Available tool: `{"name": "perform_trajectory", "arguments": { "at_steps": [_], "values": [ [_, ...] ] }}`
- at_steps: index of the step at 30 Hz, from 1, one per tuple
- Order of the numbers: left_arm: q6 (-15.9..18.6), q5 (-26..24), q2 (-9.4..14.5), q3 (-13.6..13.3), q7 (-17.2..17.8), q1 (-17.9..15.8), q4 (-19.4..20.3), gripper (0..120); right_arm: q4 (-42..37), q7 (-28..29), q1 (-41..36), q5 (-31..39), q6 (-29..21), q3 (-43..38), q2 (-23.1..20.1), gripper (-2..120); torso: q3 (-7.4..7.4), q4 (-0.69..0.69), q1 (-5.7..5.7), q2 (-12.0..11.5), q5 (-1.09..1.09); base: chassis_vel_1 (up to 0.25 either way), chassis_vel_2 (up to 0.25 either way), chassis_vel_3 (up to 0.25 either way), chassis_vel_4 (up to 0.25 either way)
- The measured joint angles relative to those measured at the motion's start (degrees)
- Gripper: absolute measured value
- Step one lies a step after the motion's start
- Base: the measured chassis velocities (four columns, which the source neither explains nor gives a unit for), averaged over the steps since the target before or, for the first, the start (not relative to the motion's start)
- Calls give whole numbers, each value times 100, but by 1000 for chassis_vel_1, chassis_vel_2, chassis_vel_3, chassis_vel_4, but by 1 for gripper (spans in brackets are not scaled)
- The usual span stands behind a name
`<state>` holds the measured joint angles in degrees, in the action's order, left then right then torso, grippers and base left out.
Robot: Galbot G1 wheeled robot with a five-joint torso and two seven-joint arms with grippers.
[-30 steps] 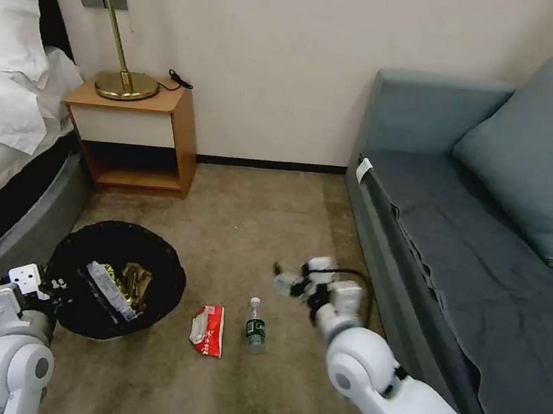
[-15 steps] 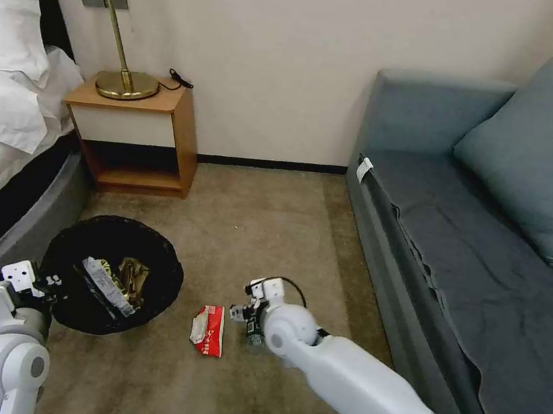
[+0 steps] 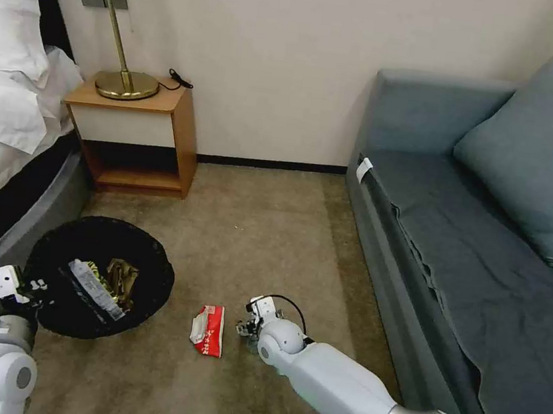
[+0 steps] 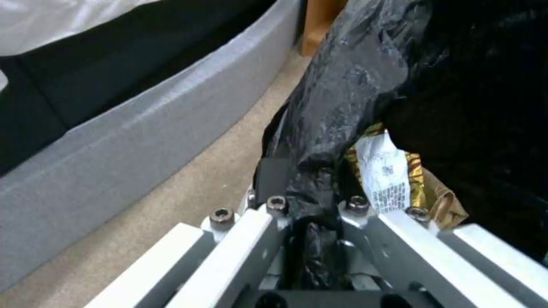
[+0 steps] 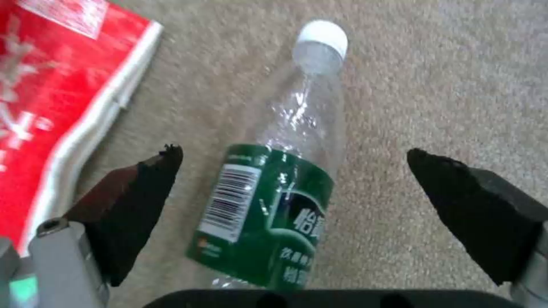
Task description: Pick up the trash bin, then pick up the garbage on the floor and place it into the trash bin.
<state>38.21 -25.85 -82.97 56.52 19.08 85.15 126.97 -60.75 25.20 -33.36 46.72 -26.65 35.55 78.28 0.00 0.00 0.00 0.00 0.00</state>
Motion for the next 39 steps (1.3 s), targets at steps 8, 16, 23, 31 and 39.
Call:
{"name": "perform_trajectory", "arguments": {
  "at_steps": [8,16,23,31,39],
  "values": [
    [-23,-1,2,14,-1,21,6,3,517,-254,-6,-367,293,-52,163,100,0,0,0,0,0,0,0,0,0],
    [-44,20,-12,4,-3,25,-2,3,746,-396,-36,-635,422,-84,252,100,0,0,0,0,0,0,0,0,0],
    [-45,17,-8,27,-5,46,41,3,967,-505,-34,-799,527,-92,352,99,0,0,0,0,0,0,0,0,0],
    [-62,28,-19,10,-8,53,41,3,995,-576,-58,-886,575,-104,337,83,0,0,0,0,0,0,0,0,0],
    [-66,73,-44,-62,-10,35,31,3,857,-610,-115,-890,602,-115,218,54,0,0,0,0,0,0,0,0,0]
  ]
}}
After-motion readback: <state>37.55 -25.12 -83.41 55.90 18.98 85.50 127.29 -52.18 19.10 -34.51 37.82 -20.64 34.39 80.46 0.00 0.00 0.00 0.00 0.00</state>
